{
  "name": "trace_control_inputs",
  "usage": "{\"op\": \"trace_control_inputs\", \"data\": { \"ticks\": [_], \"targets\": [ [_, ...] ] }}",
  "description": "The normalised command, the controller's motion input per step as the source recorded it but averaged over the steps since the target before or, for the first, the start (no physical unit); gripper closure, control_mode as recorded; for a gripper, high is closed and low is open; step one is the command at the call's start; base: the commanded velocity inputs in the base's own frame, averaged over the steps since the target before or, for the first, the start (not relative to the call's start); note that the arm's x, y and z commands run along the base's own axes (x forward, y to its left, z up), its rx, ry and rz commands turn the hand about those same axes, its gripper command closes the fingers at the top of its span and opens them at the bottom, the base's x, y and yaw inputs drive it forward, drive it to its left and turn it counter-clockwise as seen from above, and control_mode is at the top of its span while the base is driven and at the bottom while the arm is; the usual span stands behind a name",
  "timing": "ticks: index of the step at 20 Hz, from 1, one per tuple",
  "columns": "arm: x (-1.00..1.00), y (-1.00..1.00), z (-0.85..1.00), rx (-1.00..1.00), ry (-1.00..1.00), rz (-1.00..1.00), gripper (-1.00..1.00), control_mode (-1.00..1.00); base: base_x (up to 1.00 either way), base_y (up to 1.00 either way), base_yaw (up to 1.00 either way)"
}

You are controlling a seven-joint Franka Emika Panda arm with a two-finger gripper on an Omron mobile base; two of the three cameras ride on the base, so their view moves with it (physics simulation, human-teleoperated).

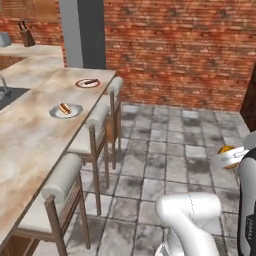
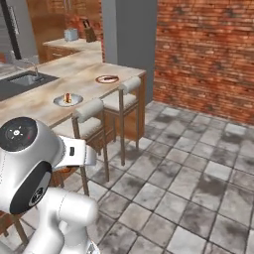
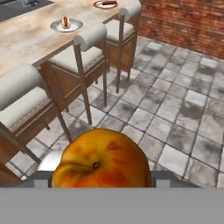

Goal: Pick up the peach and tangerine from the fridge and place one fruit on each plate on the dining counter.

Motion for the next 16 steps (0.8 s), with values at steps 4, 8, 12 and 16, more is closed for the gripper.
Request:
{"op": "trace_control_inputs", "data": {
  "ticks": [4,8,12,16],
  "targets": [
    [0.00,0.00,0.00,0.00,0.00,0.00,1.00,1.00,0.97,-0.60,0.42],
    [0.00,0.00,0.00,0.00,0.00,0.00,1.00,1.00,0.95,-0.60,0.42],
    [0.00,0.00,0.00,0.00,0.00,0.00,1.00,1.00,0.81,-0.66,0.41],
    [0.00,0.00,0.00,0.00,0.00,0.00,1.00,1.00,0.66,-0.73,0.40]
  ]
}}
